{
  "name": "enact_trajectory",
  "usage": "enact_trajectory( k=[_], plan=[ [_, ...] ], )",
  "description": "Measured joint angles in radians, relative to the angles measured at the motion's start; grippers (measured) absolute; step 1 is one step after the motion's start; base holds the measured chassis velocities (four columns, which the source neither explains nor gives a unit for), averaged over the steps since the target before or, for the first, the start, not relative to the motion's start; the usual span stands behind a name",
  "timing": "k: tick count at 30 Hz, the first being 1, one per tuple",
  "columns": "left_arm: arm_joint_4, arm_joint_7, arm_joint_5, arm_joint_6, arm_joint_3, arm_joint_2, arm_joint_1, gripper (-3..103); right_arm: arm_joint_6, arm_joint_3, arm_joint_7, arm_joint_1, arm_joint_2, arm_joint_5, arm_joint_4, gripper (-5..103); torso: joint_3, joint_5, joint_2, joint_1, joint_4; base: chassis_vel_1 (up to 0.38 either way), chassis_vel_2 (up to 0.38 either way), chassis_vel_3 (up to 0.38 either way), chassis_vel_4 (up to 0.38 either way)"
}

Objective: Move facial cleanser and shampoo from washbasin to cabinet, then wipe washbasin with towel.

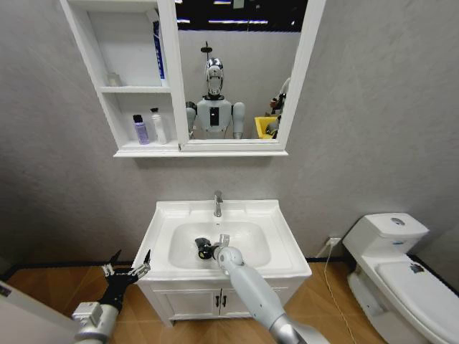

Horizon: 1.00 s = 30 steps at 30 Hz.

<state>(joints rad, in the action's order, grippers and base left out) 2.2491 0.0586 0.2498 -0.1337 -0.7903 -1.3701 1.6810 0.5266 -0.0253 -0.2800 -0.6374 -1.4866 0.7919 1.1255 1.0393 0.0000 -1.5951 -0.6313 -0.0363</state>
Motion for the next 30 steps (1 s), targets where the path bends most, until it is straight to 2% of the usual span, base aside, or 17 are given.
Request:
enact_trajectory(
  k=[4,6,10,12,13,17,19,21,24,25,30],
  plan=[
    [0.000,0.000,0.000,0.000,0.000,0.000,0.000,100,0.030,0.005,-0.037,-0.001,0.041,0.025,0.035,5,0.000,0.0001,0.000,0.000,0.0000,0.000,0.000,0.000,0.000],
    [0.000,0.000,0.000,0.000,0.000,0.000,0.000,100,0.042,0.017,-0.068,-0.004,0.086,0.024,0.071,5,0.000,0.0002,0.000,0.000,-0.0001,0.000,0.000,0.000,0.000],
    [0.000,0.000,0.000,0.000,0.000,0.000,0.000,100,0.045,0.018,-0.090,-0.008,0.111,0.023,0.093,5,0.000,0.0001,0.000,0.000,-0.0001,0.000,0.000,0.000,0.000],
    [0.000,0.000,0.000,0.000,0.000,0.000,0.000,100,0.043,0.022,-0.106,-0.019,0.156,-0.003,0.125,5,0.000,0.0000,0.000,0.000,0.0002,0.000,0.000,0.000,0.000],
    [0.000,0.000,0.000,0.000,0.000,0.000,0.000,100,0.043,0.022,-0.106,-0.019,0.156,-0.003,0.125,5,0.000,0.0000,0.000,0.000,0.0002,0.000,0.000,0.000,0.000],
    [0.000,0.000,0.000,0.000,0.000,0.000,0.000,100,0.026,0.025,-0.091,-0.015,0.134,-0.028,0.077,5,0.000,0.0001,0.000,0.000,0.0000,0.000,0.000,0.000,0.000],
    [0.000,0.000,0.000,0.000,0.000,0.000,0.000,100,-0.001,0.009,-0.066,0.007,0.068,-0.061,-0.002,5,0.000,-0.0002,0.000,0.000,-0.0002,0.000,0.000,0.000,0.000],
    [0.000,0.000,0.000,0.000,0.000,0.000,0.000,100,-0.006,0.004,-0.058,0.013,0.050,-0.068,-0.018,5,0.000,-0.0001,0.000,0.000,-0.0003,0.000,0.000,0.000,0.000],
    [0.000,0.000,0.000,0.000,0.000,0.000,0.000,100,-0.016,-0.008,-0.041,0.024,0.016,-0.068,-0.043,5,0.000,-0.0001,0.000,0.000,-0.0006,0.000,0.000,0.000,0.000],
    [0.000,0.000,0.000,0.000,0.000,0.000,0.000,100,-0.021,-0.026,-0.029,0.038,-0.025,-0.055,-0.062,5,0.000,0.0000,0.000,0.000,-0.0006,0.000,0.000,0.000,0.000],
    [0.000,0.000,0.000,0.000,0.000,0.000,0.000,100,-0.022,-0.039,-0.030,0.053,-0.060,-0.050,-0.074,5,0.000,-0.0001,0.000,0.000,-0.0010,0.000,0.000,0.000,0.000]
  ],
)
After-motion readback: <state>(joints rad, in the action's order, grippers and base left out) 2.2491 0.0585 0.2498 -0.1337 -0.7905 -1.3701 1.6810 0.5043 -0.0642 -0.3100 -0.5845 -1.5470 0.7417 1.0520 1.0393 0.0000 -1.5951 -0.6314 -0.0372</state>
